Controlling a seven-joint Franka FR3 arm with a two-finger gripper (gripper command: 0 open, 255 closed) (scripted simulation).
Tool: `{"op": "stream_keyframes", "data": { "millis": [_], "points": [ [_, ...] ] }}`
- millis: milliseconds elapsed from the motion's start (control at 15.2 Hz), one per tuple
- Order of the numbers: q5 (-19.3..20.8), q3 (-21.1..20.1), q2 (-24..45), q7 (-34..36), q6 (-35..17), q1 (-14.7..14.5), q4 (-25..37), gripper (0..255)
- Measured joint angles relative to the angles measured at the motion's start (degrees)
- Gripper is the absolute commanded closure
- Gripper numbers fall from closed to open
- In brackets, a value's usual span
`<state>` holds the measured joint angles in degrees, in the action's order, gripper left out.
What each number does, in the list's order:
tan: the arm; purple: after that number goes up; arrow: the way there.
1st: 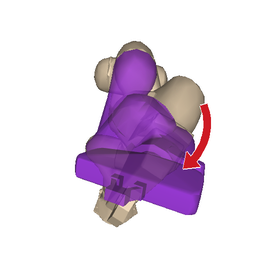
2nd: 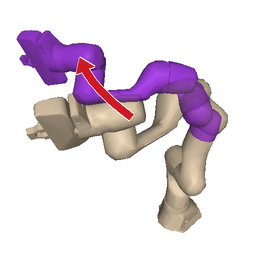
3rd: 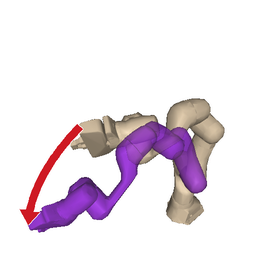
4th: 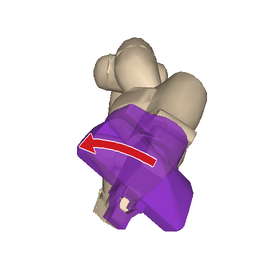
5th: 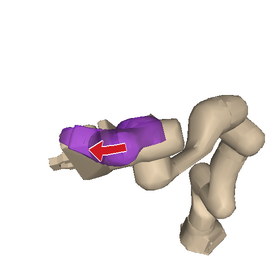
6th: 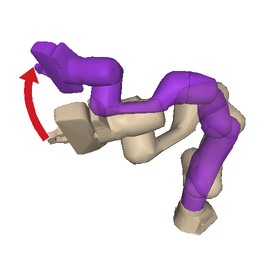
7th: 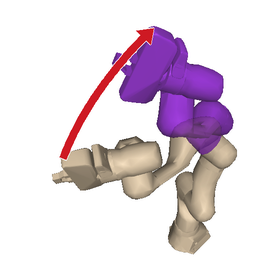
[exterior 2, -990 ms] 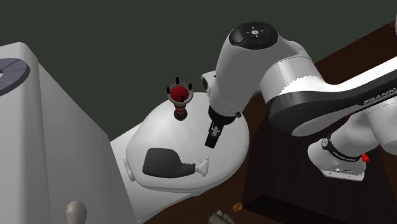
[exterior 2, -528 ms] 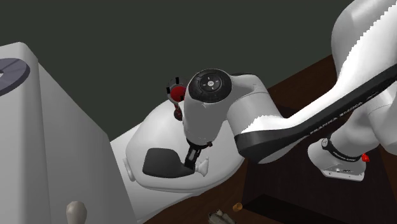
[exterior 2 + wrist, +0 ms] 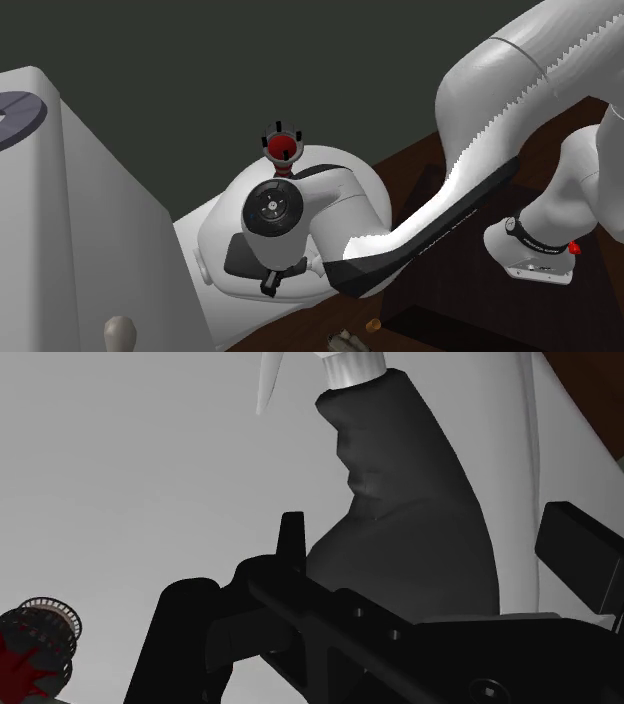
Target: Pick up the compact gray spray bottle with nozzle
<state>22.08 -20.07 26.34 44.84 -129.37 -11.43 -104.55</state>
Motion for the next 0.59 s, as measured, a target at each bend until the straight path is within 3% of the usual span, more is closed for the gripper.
{"op": "stream_keyframes", "data": {
  "millis": [462,528,594],
  "points": [
    [2.2,1.2,4.0,1.9,-3.2,-1.1,0.4,0],
    [2.3,1.3,4.1,2.0,-3.5,-1.1,0.2,255],
    [2.4,1.3,4.2,2.0,-3.6,-1.1,0.2,255]
  ]
}}
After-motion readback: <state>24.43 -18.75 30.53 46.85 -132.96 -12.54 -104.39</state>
